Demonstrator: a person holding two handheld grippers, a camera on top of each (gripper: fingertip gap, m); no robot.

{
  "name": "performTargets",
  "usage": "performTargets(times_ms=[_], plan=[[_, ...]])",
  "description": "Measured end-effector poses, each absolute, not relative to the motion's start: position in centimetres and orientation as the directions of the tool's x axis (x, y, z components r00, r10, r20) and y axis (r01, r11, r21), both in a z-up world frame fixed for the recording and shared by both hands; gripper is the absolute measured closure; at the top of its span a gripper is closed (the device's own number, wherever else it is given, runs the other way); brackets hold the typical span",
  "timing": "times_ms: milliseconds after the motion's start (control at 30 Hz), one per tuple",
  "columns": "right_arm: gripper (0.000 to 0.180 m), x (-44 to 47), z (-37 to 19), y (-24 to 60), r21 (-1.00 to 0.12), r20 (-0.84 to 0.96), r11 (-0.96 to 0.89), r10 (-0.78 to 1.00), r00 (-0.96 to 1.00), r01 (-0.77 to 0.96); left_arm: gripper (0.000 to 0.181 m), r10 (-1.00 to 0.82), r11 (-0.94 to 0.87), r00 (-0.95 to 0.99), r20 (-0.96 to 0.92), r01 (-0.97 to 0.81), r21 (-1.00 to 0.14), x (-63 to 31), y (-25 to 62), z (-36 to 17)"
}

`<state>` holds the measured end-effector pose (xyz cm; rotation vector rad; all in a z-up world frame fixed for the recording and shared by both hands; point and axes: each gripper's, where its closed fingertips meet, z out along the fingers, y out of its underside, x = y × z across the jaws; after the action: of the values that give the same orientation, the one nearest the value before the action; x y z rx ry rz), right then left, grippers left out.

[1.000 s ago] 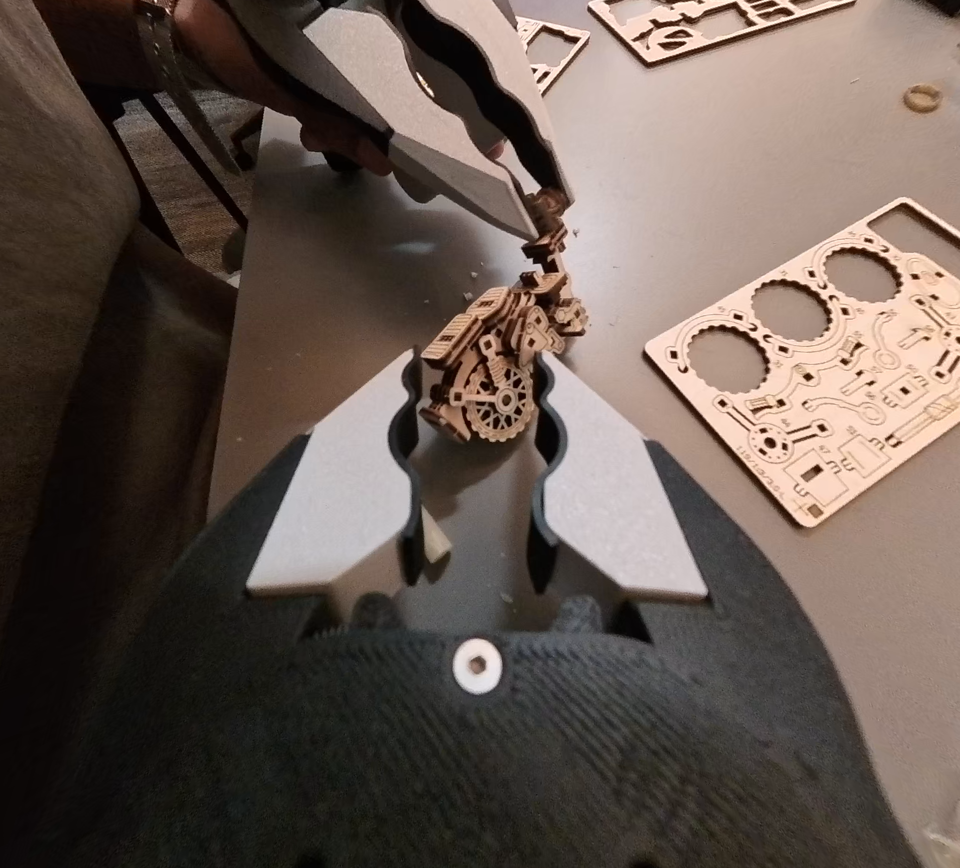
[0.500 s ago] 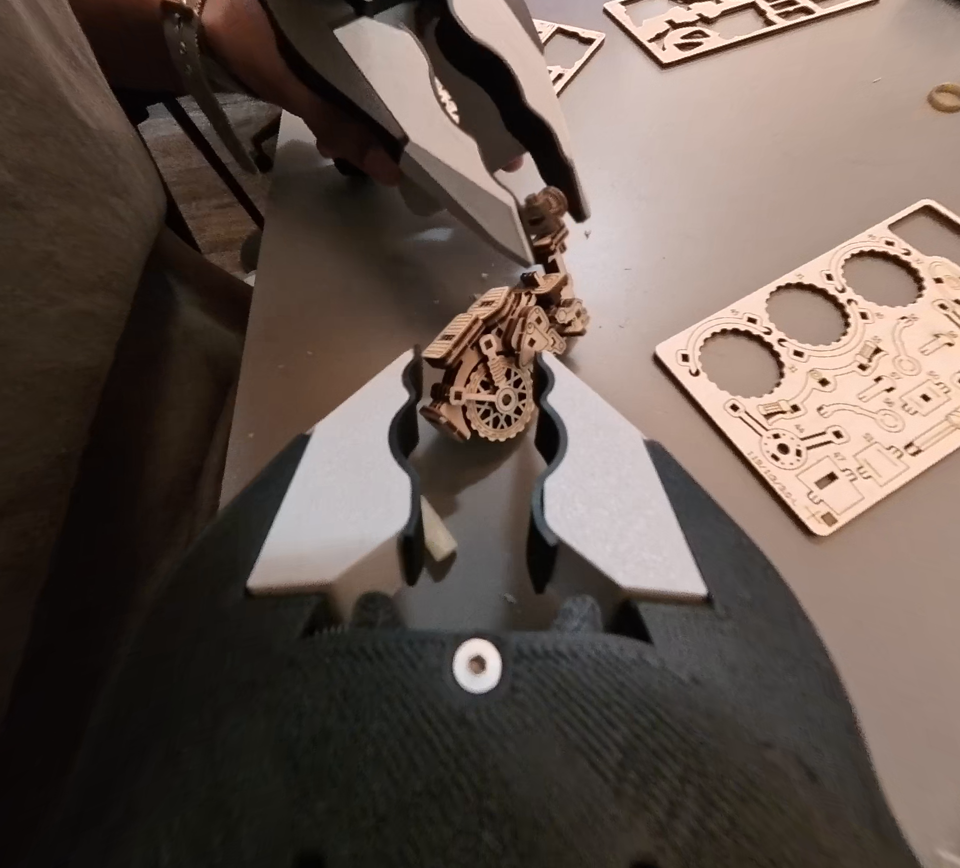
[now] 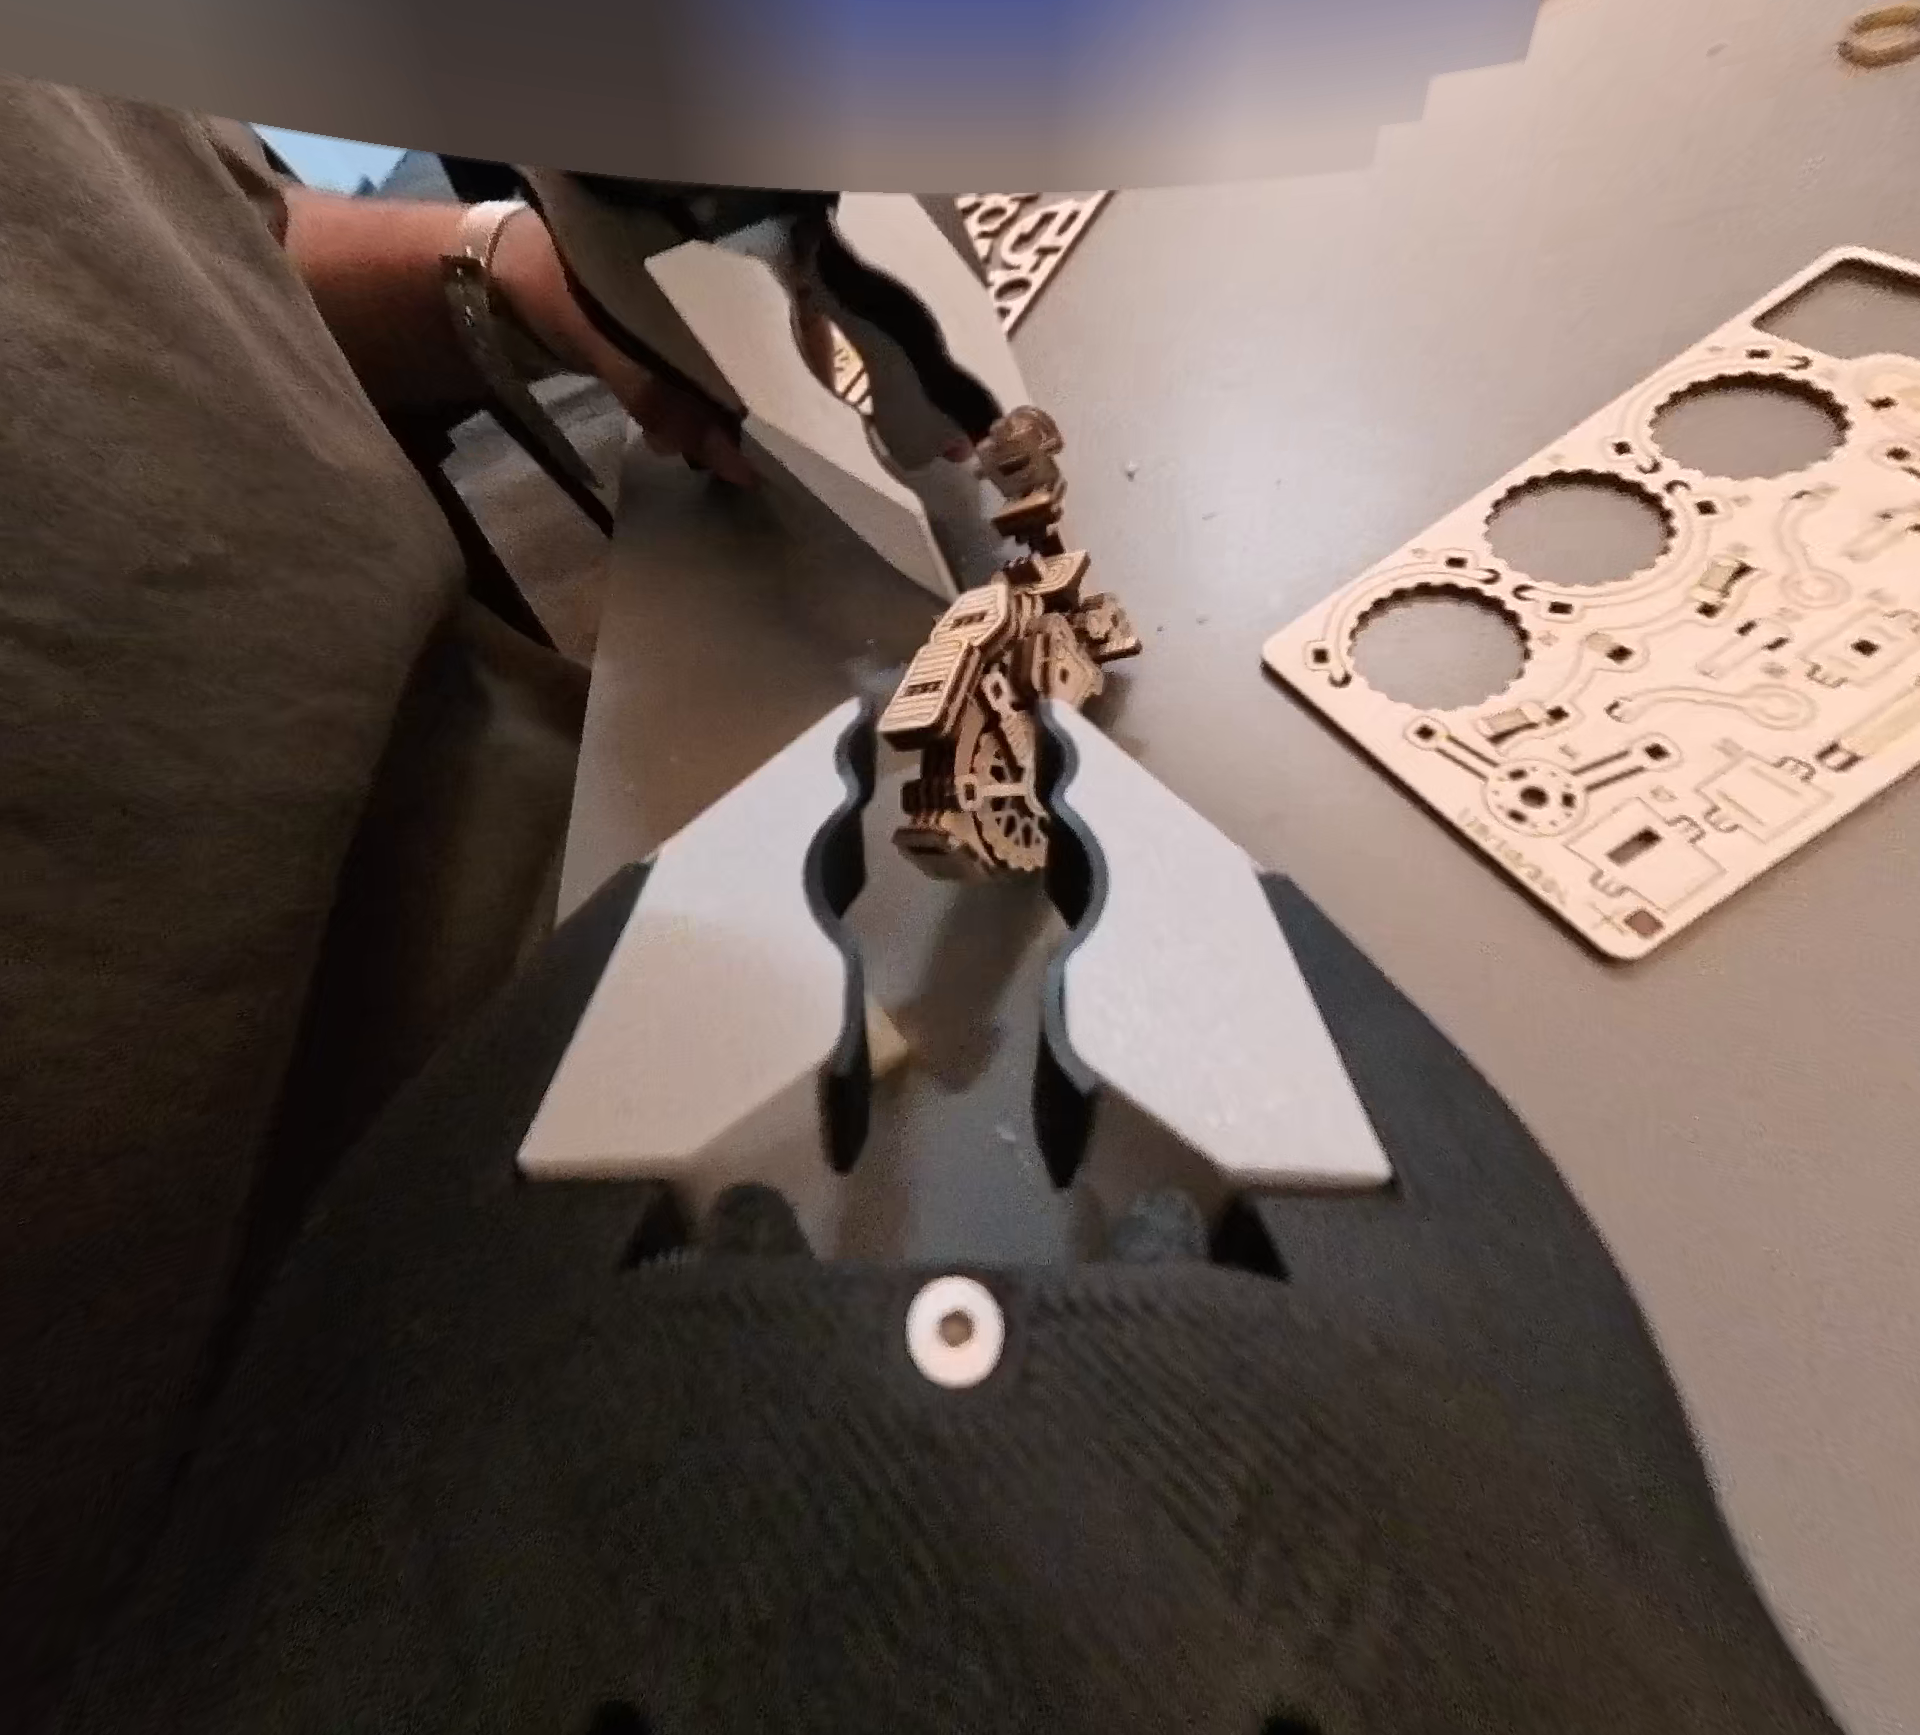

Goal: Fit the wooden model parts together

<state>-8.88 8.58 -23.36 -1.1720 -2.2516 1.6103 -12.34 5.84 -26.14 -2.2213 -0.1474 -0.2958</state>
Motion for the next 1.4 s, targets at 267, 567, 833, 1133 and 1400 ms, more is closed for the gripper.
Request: performTargets(times_ms=[267, 567, 833, 1133, 1400], plan=[[0.151, -9.5, -23.6, 10.5, -0.839, -0.332, 0.082, 0.706, -0.626, 0.538, 0.153, -0.003, -0.627, 0.962, 0.274, 0.212, -0.750, -12.2, 5.8, -26.3], [0.162, -9.2, -24.9, 10.2, -0.825, -0.239, 0.199, 0.727, -0.644, 0.530, 0.152, -0.006, -0.633, 0.963, 0.270, 0.205, -0.747, -12.1, 5.8, -26.4], [0.164, -8.6, -25.3, 10.7, -0.829, 0.016, 0.417, 0.682, -0.731, 0.371, 0.148, -0.014, -0.668, 0.937, 0.348, 0.251, -0.700, -11.3, 5.6, -27.0], [0.164, -8.1, -25.2, 11.2, -0.808, 0.234, 0.558, 0.597, -0.767, 0.188, 0.145, -0.049, -0.666, 0.938, 0.343, 0.226, -0.711, -10.4, 5.7, -26.8], [0.163, -8.3, -25.2, 11.4, -0.807, 0.264, 0.567, 0.598, -0.757, 0.166, 0.136, -0.024, -0.581, 0.939, 0.343, 0.266, -0.769, -10.7, 6.9, -25.4]])
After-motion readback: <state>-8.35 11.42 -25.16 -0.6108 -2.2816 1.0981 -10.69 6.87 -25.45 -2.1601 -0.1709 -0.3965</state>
